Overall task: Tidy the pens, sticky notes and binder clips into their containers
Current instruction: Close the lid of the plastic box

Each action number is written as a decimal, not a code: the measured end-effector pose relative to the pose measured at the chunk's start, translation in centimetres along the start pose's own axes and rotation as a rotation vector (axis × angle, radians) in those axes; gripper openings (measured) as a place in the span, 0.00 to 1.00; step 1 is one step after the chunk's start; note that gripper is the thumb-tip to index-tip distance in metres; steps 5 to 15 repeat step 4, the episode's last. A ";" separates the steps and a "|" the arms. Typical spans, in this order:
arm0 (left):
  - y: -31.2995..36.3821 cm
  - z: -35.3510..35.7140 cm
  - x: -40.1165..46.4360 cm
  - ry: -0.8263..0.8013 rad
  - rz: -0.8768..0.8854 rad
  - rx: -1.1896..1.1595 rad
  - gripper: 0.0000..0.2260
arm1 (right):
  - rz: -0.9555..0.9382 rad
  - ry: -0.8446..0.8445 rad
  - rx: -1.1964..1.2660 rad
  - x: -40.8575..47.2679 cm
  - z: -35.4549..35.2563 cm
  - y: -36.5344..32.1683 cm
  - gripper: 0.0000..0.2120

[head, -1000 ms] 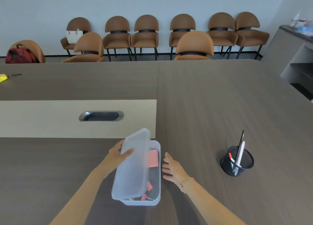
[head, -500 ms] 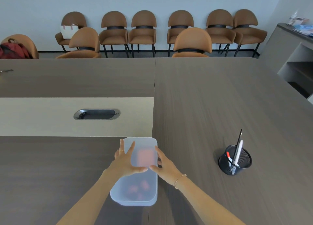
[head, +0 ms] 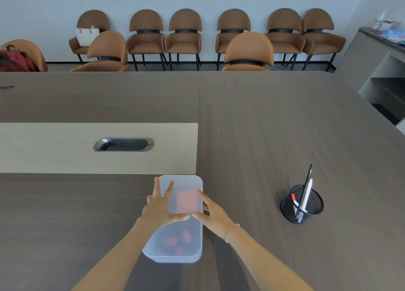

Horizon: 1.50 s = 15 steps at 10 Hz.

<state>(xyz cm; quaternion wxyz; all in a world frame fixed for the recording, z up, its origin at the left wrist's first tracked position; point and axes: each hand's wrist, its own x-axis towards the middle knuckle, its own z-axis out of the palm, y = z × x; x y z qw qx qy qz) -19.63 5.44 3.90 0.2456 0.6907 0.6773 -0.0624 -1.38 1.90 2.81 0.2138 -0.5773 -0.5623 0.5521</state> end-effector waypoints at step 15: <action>-0.1 -1.4 -2.0 0.080 -0.012 -0.176 0.54 | -0.003 0.100 0.146 -2.6 -0.1 -0.6 0.33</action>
